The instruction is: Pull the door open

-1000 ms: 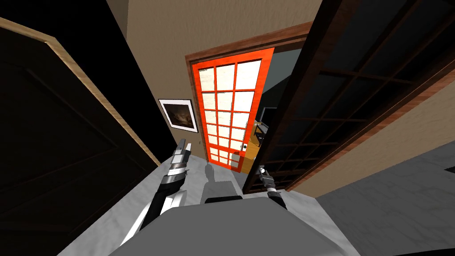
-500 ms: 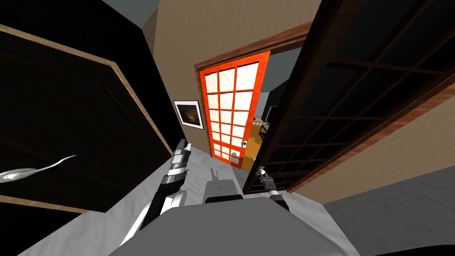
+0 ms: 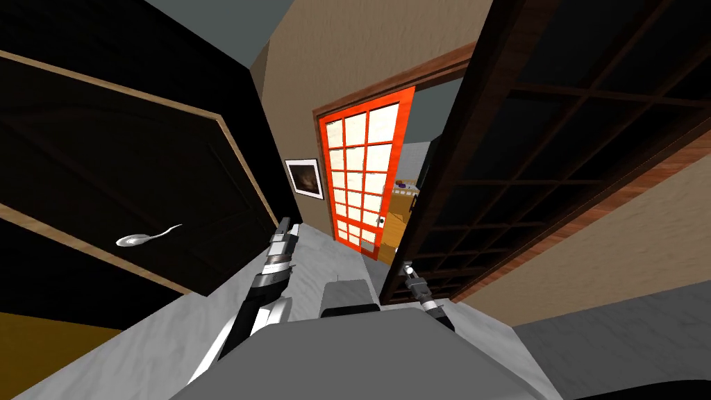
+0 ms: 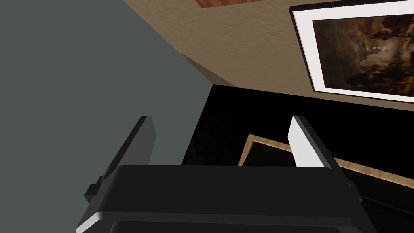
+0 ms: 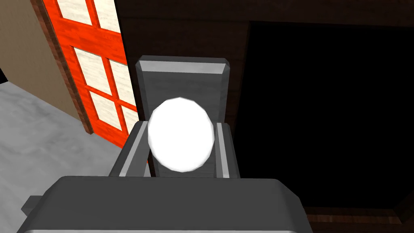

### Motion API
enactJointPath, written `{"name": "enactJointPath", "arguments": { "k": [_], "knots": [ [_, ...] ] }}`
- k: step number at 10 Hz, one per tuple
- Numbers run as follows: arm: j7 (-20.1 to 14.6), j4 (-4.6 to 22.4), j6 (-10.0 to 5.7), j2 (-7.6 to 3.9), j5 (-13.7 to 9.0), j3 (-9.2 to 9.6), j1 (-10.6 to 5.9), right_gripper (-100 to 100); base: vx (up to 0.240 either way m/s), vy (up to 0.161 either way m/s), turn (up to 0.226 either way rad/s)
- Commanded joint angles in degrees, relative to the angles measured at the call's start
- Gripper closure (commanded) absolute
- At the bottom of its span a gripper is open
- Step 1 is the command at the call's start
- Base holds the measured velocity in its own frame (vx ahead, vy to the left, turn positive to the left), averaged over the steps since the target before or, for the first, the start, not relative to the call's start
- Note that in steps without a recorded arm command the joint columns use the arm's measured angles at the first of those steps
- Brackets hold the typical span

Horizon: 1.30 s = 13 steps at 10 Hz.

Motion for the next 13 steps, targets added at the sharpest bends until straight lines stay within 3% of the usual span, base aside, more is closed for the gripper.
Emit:
{"name": "enactJointPath", "arguments": {
  "k": [1, 7, 8, 9, 13],
  "knots": [
    [-0.8, 0.8, -1.49, -0.52, 0.4, 0.35, 0.23, 100, -0.158, -0.039, 0.179],
    [-3.8, 4.0, -7.39, -2.56, 1.9, 1.74, 1.16, 100, -0.215, -0.056, 0.147],
    [-4.2, 4.3, -8.02, -2.78, 2.1, 1.89, 1.26, 100, -0.238, -0.089, 0.128],
    [-3.9, 4.6, -7.36, -2.39, 2.1, 1.93, 1.07, 100, -0.111, -0.036, 0.024],
    [-4.9, 6.6, -10.01, -2.88, 2.4, 2.52, 1.25, 100, -0.195, -0.063, 0.17]
  ]
}}
